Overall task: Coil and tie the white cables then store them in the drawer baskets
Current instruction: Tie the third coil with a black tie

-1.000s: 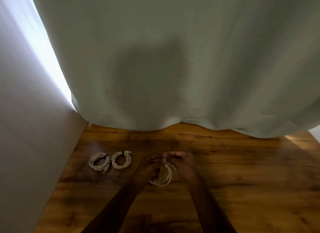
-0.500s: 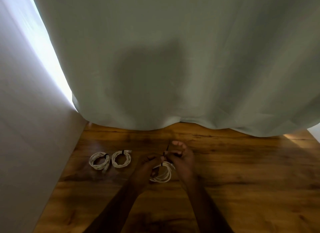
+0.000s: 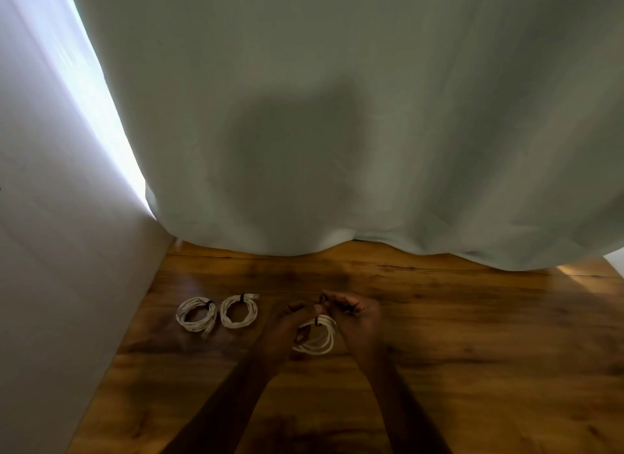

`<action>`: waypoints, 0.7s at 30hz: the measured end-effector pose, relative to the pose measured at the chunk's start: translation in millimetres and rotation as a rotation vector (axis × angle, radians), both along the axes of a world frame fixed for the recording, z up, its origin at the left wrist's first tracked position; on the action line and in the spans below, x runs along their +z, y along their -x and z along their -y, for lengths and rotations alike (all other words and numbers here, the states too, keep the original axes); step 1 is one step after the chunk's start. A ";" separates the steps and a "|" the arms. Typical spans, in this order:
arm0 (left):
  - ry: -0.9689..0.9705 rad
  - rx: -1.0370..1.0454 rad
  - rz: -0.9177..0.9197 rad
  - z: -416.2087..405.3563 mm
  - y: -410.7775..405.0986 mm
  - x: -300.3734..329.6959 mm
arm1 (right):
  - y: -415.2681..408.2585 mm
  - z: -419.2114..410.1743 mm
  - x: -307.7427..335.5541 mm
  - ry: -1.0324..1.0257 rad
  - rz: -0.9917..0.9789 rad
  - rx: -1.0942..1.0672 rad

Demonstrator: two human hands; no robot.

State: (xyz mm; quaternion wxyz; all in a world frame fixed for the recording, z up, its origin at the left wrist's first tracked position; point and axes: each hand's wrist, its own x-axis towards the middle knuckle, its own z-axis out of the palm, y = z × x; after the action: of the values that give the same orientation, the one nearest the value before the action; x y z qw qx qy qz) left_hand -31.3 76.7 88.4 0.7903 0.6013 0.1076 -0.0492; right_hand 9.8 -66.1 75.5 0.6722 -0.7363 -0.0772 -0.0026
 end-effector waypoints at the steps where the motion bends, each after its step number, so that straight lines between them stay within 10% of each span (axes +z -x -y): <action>1: 0.001 -0.005 -0.002 0.6 0.4 1.1 | 0.2 0.0 -0.1 -0.015 0.000 0.004; 21: 0.014 -0.007 -0.059 1.8 -2.3 8.0 | -2.8 -2.8 -0.1 -0.086 -0.081 0.014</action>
State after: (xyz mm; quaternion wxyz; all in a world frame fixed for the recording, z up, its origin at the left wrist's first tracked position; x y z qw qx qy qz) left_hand -29.0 74.9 96.4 0.7909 0.5942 0.1284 -0.0701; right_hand 12.6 -63.3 75.4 0.7059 -0.7056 -0.0547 0.0286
